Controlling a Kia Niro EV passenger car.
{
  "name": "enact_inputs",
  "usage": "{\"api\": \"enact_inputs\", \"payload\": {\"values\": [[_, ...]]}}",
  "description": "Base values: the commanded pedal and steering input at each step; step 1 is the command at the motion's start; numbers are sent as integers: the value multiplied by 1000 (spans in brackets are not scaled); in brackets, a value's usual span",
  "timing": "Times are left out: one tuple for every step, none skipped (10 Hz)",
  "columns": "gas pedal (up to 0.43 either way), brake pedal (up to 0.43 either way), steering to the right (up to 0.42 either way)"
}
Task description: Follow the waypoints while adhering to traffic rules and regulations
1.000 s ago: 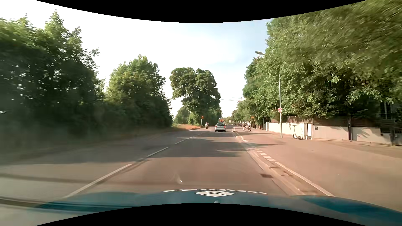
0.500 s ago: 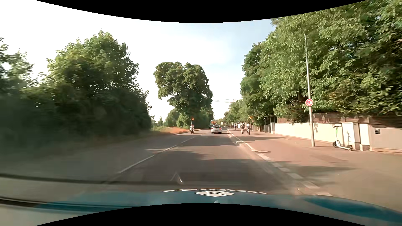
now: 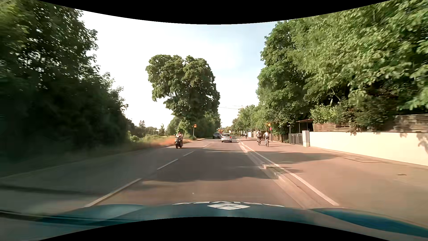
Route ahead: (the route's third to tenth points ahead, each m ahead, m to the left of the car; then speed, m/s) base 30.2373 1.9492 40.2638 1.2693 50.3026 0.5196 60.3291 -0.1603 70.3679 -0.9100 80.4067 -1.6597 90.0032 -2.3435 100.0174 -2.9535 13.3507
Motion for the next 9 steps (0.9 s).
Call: {"api": "enact_inputs", "payload": {"values": [[169, 0, 16], [169, 0, 12], [169, 0, 11], [169, 0, 11], [169, 0, 10], [169, 0, 9], [169, 0, 9], [169, 0, 9], [169, 0, 9]]}}
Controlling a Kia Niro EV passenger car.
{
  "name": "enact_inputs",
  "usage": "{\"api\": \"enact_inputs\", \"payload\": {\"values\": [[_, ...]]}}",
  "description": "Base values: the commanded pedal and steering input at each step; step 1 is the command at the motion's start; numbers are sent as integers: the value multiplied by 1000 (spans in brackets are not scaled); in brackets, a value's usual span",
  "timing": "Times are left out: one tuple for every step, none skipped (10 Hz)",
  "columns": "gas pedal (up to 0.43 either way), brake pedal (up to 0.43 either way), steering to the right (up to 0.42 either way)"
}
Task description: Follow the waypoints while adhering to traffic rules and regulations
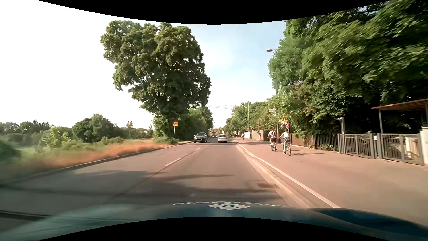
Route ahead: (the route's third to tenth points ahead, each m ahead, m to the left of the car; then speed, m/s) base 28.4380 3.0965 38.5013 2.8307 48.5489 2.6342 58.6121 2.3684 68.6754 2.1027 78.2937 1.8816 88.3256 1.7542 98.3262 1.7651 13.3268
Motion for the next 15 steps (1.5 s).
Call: {"api": "enact_inputs", "payload": {"values": [[169, 0, 8], [169, 0, 8], [169, 0, 8], [169, 0, 8], [169, 0, 7], [169, 0, 7], [169, 0, 6], [169, 0, 5], [169, 0, 6], [169, 0, 5], [169, 0, 4], [169, 0, -3], [169, 0, -9], [169, 0, -9], [169, 0, -8]]}}
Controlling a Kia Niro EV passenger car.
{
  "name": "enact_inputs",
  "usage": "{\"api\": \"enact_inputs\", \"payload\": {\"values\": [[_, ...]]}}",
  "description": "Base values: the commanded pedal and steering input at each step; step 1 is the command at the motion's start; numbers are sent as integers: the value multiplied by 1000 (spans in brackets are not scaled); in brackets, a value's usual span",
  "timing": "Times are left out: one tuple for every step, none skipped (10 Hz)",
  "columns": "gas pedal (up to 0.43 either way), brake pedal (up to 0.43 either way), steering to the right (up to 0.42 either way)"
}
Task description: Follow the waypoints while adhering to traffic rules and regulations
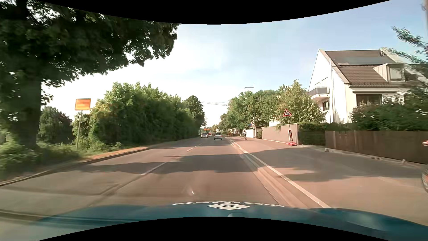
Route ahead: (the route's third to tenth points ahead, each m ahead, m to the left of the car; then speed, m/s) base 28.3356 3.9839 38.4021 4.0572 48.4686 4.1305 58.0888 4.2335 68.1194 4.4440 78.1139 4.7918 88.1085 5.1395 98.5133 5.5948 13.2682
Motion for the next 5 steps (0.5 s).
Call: {"api": "enact_inputs", "payload": {"values": [[169, 0, -6], [169, 0, -4], [169, 0, -4], [169, 0, -4], [169, 0, -3]]}}
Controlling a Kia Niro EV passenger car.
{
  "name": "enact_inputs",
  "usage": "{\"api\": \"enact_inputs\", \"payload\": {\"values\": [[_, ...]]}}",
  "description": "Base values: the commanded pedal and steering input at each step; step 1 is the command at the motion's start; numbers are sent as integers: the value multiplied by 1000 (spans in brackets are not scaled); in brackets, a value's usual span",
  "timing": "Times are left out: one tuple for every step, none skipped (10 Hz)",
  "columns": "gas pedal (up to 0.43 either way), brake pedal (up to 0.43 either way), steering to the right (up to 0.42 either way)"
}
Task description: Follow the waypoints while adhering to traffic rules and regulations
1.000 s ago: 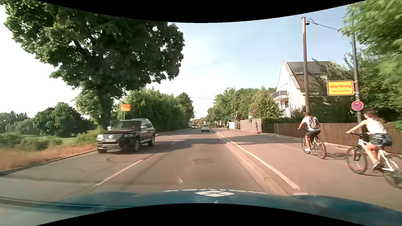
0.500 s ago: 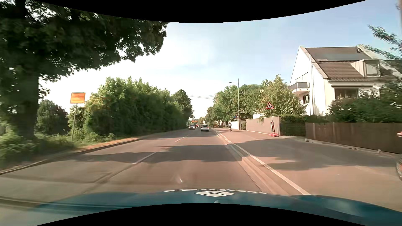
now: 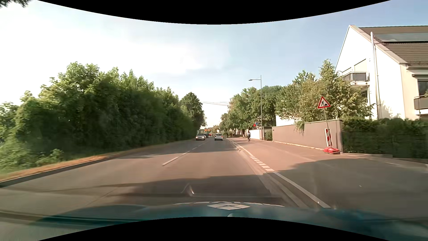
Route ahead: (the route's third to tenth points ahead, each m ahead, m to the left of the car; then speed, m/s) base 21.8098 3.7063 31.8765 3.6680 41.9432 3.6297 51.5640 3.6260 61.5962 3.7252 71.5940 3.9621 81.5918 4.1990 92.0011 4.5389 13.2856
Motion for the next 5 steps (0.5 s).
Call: {"api": "enact_inputs", "payload": {"values": [[169, 0, -4], [169, 0, -4], [169, 0, -3], [169, 0, -2], [169, 0, -1]]}}
